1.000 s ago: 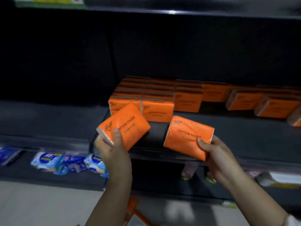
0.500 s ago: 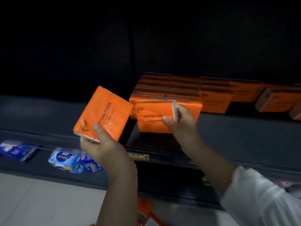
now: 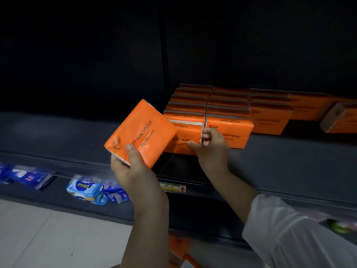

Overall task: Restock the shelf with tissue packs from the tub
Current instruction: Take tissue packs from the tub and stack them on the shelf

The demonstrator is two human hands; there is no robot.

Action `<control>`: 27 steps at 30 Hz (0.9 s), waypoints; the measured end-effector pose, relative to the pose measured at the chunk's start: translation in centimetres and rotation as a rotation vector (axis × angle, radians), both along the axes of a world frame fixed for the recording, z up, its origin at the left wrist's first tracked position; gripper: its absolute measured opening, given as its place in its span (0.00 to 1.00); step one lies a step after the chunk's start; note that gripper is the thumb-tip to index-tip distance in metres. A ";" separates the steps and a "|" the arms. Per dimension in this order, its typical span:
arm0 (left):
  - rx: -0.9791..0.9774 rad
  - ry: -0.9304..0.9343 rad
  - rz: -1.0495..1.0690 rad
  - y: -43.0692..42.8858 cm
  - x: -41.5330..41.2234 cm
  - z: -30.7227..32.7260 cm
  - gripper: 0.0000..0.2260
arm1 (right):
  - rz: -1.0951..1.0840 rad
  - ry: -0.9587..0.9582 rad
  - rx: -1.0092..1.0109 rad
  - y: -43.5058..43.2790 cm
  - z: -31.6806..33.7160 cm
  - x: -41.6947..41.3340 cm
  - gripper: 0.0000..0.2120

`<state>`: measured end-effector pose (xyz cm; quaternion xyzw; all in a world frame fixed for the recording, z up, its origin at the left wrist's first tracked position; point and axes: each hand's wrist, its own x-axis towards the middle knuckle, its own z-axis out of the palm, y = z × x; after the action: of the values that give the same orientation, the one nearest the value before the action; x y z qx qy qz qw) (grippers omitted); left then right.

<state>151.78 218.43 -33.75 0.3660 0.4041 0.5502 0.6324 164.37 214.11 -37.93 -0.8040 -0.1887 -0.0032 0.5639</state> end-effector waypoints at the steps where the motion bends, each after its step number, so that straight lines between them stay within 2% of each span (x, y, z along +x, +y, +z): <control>1: 0.013 -0.008 -0.024 -0.1 0.1 0.1 0.14 | -0.002 -0.015 -0.009 -0.2 -0.1 0.0 0.20; 4: 0.039 0.031 -0.114 -0.1 0.2 0.5 0.13 | -0.016 0.009 0.007 -1.1 1.0 -0.3 0.21; 8: 0.054 0.060 -0.232 -0.5 0.3 0.8 0.12 | -0.031 0.064 0.192 -3.0 3.9 -0.7 0.07; 10: 0.088 0.111 -0.298 -0.6 0.3 0.7 0.11 | 0.032 0.021 0.228 -4.0 5.8 -1.0 0.05; 12: 0.131 0.145 -0.392 -0.7 0.1 0.7 0.10 | 0.197 0.041 0.169 -5.1 7.3 -1.0 0.09; 15: 0.273 0.229 -0.573 -1.0 -0.2 0.5 0.13 | 0.505 0.240 0.044 -6.8 7.7 -0.8 0.20; 19: 0.480 0.507 -0.664 -1.1 0.0 -0.8 0.25 | 0.517 0.305 0.048 -8.1 7.0 -0.7 0.15; 21: 0.559 0.648 -0.617 -1.1 0.2 -1.3 0.27 | 0.449 0.253 0.053 -7.9 6.4 -0.8 0.16; 23: 0.576 0.740 -0.502 -0.9 0.2 -1.5 0.24 | 0.418 0.110 0.041 -6.9 5.9 -1.4 0.16; 25: 0.531 0.737 -0.417 -0.6 0.1 -1.4 0.21 | 0.363 -0.093 -0.027 -5.5 5.0 -1.8 0.16; 27: 0.447 0.690 -0.384 -0.4 0.0 -1.2 0.19 | 0.310 -0.212 -0.049 -3.9 4.4 -2.0 0.16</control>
<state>151.81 218.00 -35.00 0.7239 0.3873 0.3423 0.4569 162.34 210.17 -33.56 -0.7738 -0.3687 0.0035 0.5150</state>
